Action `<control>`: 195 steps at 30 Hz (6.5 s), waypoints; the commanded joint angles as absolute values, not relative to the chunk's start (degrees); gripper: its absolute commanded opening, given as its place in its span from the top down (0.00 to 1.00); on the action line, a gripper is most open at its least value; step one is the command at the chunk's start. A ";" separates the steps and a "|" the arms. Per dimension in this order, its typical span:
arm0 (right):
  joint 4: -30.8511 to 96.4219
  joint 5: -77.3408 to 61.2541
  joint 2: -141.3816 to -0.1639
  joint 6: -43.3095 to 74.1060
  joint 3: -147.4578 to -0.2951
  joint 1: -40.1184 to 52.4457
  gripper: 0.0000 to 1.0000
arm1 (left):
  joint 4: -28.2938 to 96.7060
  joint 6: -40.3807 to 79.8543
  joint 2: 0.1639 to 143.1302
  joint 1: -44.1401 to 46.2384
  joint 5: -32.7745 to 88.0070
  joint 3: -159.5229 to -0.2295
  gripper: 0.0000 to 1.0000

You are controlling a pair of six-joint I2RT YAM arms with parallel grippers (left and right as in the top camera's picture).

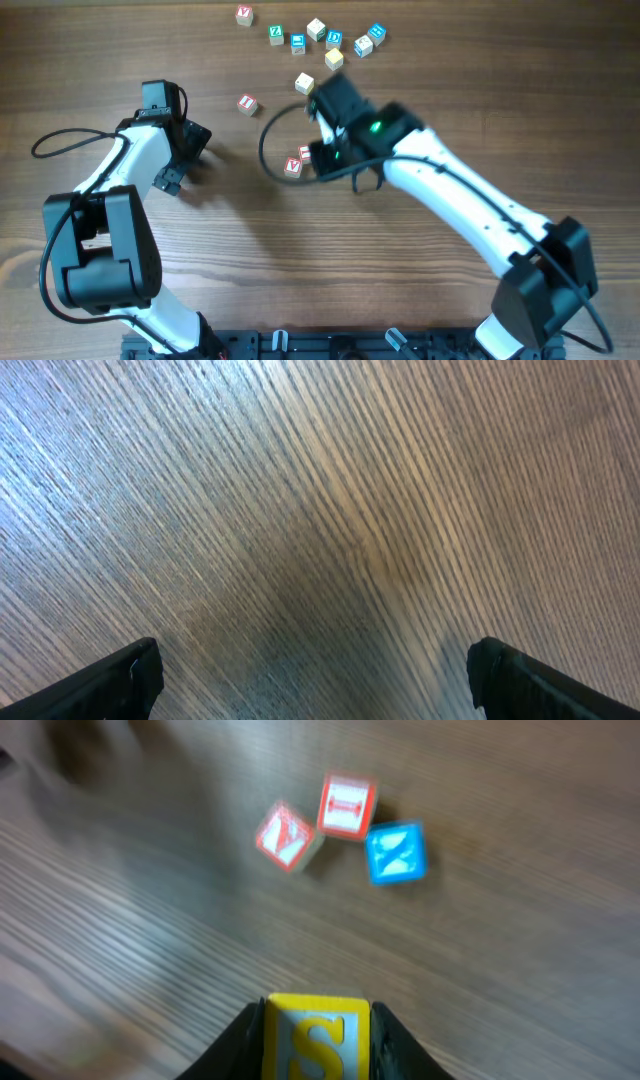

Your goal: Form a circle

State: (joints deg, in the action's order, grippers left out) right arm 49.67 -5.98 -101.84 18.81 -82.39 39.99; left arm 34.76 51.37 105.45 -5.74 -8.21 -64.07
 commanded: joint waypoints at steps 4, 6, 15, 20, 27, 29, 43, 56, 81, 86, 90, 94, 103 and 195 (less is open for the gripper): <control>40.47 -6.46 -102.76 8.32 -68.58 40.64 0.71 | 34.76 51.46 106.10 -5.91 -9.08 -63.75 0.00; 38.94 -6.46 -102.76 4.75 -67.51 40.66 0.72 | 34.76 51.46 106.10 -5.91 -9.08 -63.75 0.00; 33.28 -6.46 -102.76 0.03 -66.98 40.66 0.71 | 34.76 51.46 106.10 -5.91 -9.08 -63.75 0.00; 32.38 -6.44 -102.78 0.19 -66.98 40.64 0.71 | 34.76 51.46 106.10 -5.91 -9.08 -63.75 0.00; 30.02 -5.80 -105.86 3.40 -66.98 40.66 0.68 | 34.76 51.46 106.10 -5.91 -9.08 -63.75 0.00; 28.73 -5.80 -107.09 4.14 -66.98 40.66 0.68 | 34.76 51.46 106.10 -5.91 -9.08 -63.75 0.00; 27.97 -1.52 -109.40 10.94 -66.98 40.62 0.42 | 34.76 51.46 106.10 -5.91 -9.08 -63.75 0.00; 29.08 -2.57 -109.40 12.23 -66.98 40.64 0.68 | 34.76 51.46 106.10 -5.91 -9.08 -63.75 0.00; 29.32 0.03 -109.40 19.40 -66.98 40.56 0.64 | 34.76 51.46 106.10 -5.91 -9.08 -63.75 0.00; 28.47 0.01 -109.40 19.68 -66.98 40.56 0.64 | 34.76 51.46 106.10 -5.91 -9.08 -63.75 0.00; 28.53 -0.01 -109.40 19.66 -67.00 40.56 0.56 | 34.76 51.46 106.10 -5.91 -9.08 -63.75 0.00; 28.75 -0.21 -107.90 19.66 -68.12 40.53 0.44 | 34.76 51.46 106.10 -5.91 -9.08 -63.75 0.00; 33.85 0.23 -101.80 23.35 -69.80 37.21 0.53 | 34.76 51.46 106.10 -5.91 -9.08 -63.75 0.00; 13.30 -10.37 -104.86 7.31 -57.60 37.60 0.59 | 34.76 51.46 106.10 -5.91 -9.08 -63.75 0.00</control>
State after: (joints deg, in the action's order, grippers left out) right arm 13.58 -8.99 -104.05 8.45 -57.82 36.73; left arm 34.76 51.35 105.45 -5.74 -8.32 -64.07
